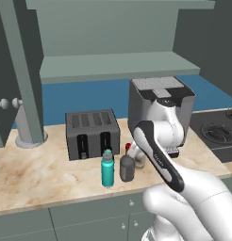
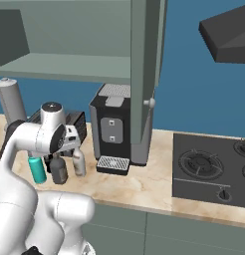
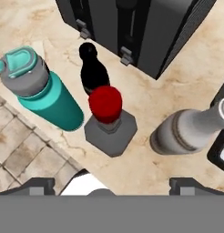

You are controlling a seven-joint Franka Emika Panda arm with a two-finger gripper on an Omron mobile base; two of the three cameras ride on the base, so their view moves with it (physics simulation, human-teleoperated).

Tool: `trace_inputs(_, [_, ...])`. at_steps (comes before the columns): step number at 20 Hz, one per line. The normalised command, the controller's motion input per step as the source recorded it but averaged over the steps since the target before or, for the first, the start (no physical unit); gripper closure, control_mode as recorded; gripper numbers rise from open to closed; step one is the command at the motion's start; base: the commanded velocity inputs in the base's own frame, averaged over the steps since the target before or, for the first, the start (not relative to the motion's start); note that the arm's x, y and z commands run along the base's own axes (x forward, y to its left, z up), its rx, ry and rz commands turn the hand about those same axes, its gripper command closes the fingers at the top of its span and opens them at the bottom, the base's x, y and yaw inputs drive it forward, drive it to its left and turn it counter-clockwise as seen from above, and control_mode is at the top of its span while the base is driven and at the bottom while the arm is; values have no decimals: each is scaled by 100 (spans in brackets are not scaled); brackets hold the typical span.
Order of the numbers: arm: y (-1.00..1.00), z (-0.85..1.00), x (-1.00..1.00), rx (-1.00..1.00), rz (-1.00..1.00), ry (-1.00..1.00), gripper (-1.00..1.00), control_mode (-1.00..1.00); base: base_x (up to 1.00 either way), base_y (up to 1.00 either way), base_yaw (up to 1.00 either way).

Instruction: Sort all alcoholic drinks to one cabinet, and non-alcoholic drinks to the other.

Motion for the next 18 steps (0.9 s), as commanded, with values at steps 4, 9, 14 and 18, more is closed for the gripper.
trace_inputs(4, [25,-23,13,0,-1,0,-100,-100,0,0,0])
trace_inputs(9, [19,-19,12,0,-4,0,-100,-100,0,0,0])
trace_inputs(14, [12,-14,17,0,-5,0,-100,-100,0,0,0])
trace_inputs(18, [5,-12,22,0,-7,0,-100,-100,0,0,0])
